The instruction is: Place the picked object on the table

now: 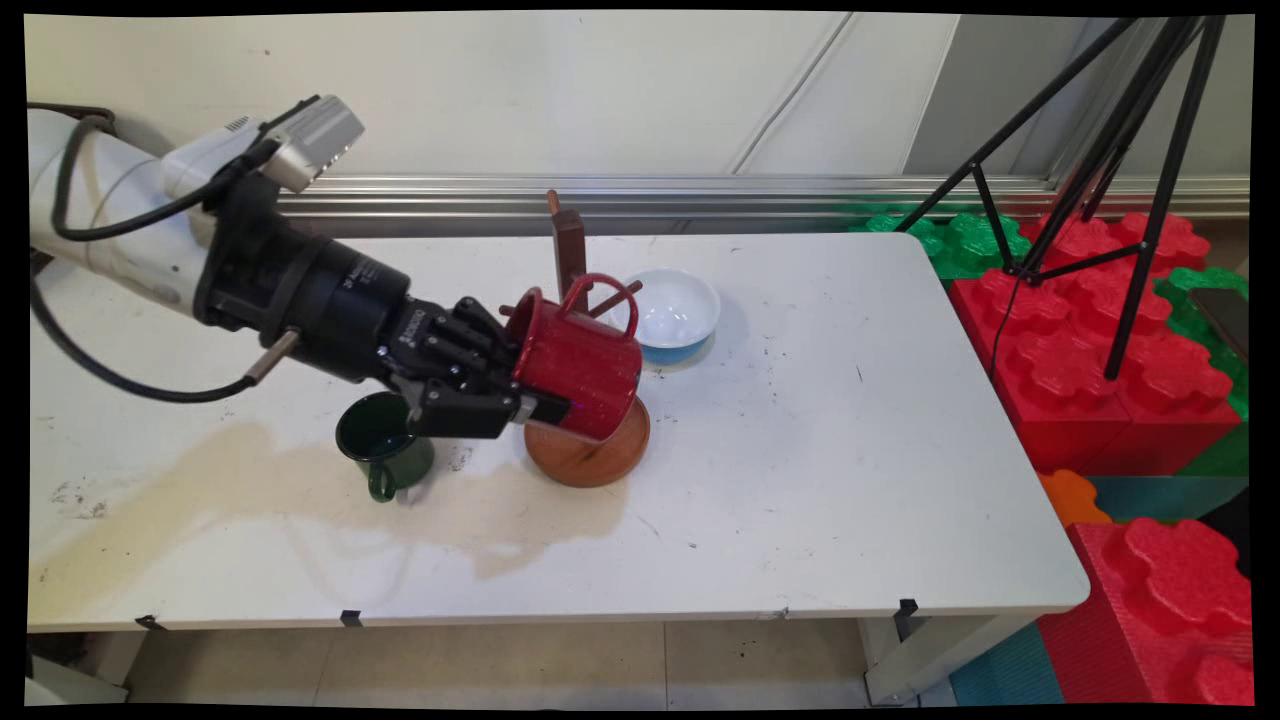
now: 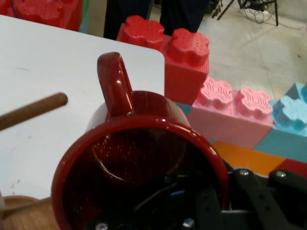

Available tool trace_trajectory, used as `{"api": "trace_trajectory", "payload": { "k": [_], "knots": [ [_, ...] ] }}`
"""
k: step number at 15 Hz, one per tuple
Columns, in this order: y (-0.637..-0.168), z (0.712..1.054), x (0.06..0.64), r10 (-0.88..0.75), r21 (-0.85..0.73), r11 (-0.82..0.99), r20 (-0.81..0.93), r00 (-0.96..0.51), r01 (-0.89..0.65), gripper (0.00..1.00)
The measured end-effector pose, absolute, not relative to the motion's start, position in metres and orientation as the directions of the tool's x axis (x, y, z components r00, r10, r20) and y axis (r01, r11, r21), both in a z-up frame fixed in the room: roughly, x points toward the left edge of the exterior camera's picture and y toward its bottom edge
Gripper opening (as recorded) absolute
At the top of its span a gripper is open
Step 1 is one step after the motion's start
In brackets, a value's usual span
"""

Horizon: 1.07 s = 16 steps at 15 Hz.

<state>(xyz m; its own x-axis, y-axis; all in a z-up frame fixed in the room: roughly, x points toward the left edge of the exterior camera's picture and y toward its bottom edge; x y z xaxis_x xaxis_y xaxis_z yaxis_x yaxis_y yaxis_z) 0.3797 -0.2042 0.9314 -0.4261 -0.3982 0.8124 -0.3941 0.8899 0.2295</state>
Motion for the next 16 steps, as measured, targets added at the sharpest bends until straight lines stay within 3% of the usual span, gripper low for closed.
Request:
{"api": "trace_trajectory", "payload": {
  "k": [16],
  "knots": [
    [-0.194, 0.936, 0.444, -0.355, 0.130, 0.917, 0.698, -0.622, -0.377, 0.00]
  ]
}}
